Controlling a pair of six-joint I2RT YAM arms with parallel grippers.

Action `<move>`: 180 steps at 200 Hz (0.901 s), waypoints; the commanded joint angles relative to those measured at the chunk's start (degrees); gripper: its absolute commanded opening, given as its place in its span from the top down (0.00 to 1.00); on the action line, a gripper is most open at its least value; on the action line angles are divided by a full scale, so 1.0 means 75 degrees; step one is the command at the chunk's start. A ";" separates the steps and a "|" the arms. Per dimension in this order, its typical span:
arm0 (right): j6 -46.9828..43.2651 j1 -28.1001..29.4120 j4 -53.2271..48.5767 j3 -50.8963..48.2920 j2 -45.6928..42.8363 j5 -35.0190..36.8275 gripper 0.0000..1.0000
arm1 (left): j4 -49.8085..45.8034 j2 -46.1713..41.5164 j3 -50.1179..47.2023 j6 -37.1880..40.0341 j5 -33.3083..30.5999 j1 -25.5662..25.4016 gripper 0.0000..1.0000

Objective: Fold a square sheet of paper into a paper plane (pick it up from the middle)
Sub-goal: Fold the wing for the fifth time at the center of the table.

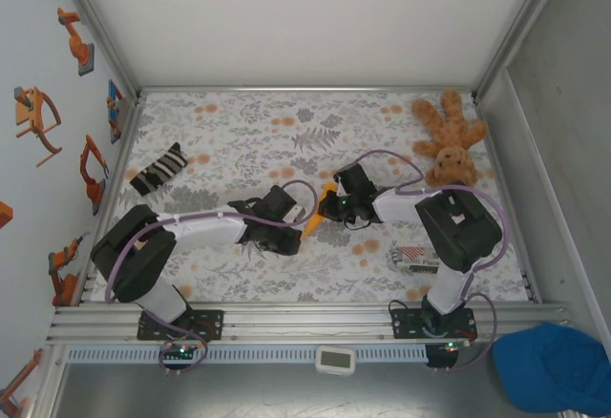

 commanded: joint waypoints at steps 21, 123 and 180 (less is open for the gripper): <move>0.0241 0.0134 -0.0480 -0.0527 -0.0161 0.0013 0.94 | 0.1095 0.0034 0.0447 -0.0357 -0.0130 0.0328 1.00; 0.0391 -0.0006 0.0033 -0.0432 -0.0602 -0.0104 0.94 | 0.3329 0.1728 0.0629 -0.1270 0.1266 0.0572 1.00; 0.0381 -0.0055 0.0096 -0.0440 -0.0433 -0.0091 0.94 | 0.2814 0.2205 0.0598 -0.1196 0.0978 0.0485 1.00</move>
